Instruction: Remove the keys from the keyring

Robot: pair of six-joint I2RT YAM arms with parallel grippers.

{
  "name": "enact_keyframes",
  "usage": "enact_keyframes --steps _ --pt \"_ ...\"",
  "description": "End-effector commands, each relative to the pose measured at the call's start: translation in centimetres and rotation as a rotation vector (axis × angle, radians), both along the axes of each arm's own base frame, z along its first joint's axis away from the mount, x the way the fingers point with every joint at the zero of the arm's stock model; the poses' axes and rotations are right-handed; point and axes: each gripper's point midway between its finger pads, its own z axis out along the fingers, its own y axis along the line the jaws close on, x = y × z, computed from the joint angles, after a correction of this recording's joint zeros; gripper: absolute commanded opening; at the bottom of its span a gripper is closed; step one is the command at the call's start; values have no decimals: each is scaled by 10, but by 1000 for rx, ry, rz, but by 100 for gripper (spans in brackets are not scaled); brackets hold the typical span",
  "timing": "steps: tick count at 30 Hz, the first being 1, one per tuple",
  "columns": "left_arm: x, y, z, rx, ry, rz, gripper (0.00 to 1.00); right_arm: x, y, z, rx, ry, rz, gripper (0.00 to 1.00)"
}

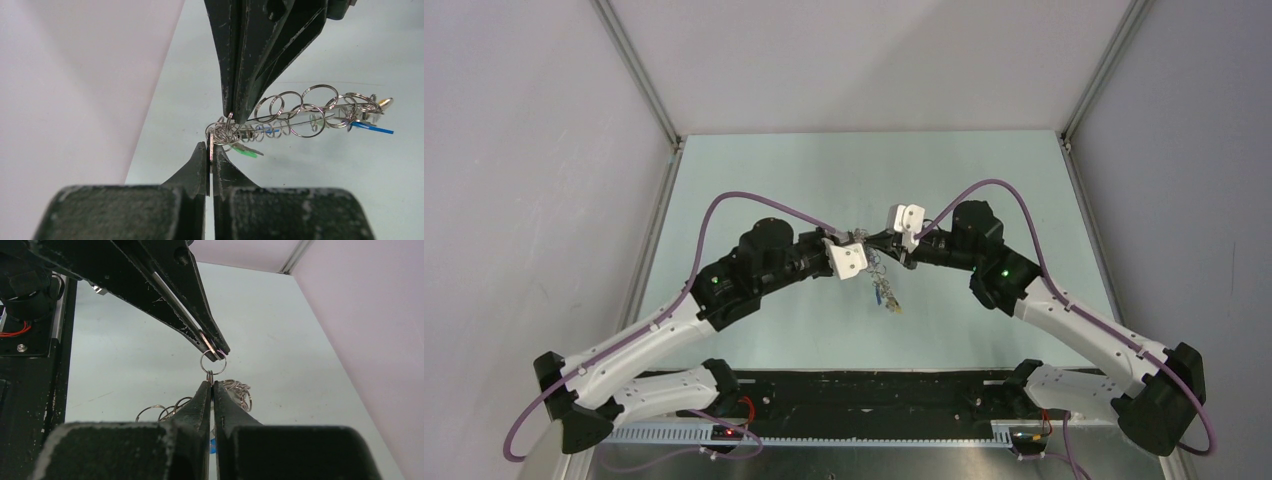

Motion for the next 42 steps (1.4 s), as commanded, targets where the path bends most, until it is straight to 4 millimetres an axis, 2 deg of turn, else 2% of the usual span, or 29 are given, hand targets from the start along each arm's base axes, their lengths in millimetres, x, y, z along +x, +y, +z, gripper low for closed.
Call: enact_keyframes --steps 1,6,8,9,11,22,28,29,30,32,35,39,42 --pt "-2 -1 26 -65 -66 -21 0 -10 3 25 68 -59 29 0" --pt "-5 -4 26 -68 -61 -37 0 -9 8 24 74 -57 38 0" --pt "-6 -4 26 -69 -61 -43 0 -8 11 21 72 -47 36 10" --pt "-6 -4 26 -68 -61 -43 0 -8 11 21 73 -41 34 21" --pt "-5 -3 26 -67 -63 -39 0 -7 10 20 70 -36 29 31" --pt "-2 -1 27 -66 -68 -15 0 0 -12 24 87 1 -21 36" --pt "3 1 26 -59 -65 12 0 -2 -12 24 164 157 -80 47" --pt "3 1 25 -60 -63 16 0 2 -14 30 201 158 -115 49" --pt "4 1 26 -61 -62 20 0 -1 -13 25 221 214 -125 56" --pt "5 1 26 -64 -57 27 0 2 -15 26 279 263 -178 68" --pt "7 0 29 -84 -38 43 0 9 -20 31 383 360 -259 75" --pt "9 1 34 -107 -21 80 0 14 -24 30 493 500 -330 82" --pt "11 2 35 -104 -25 111 0 16 -24 23 513 559 -384 82"
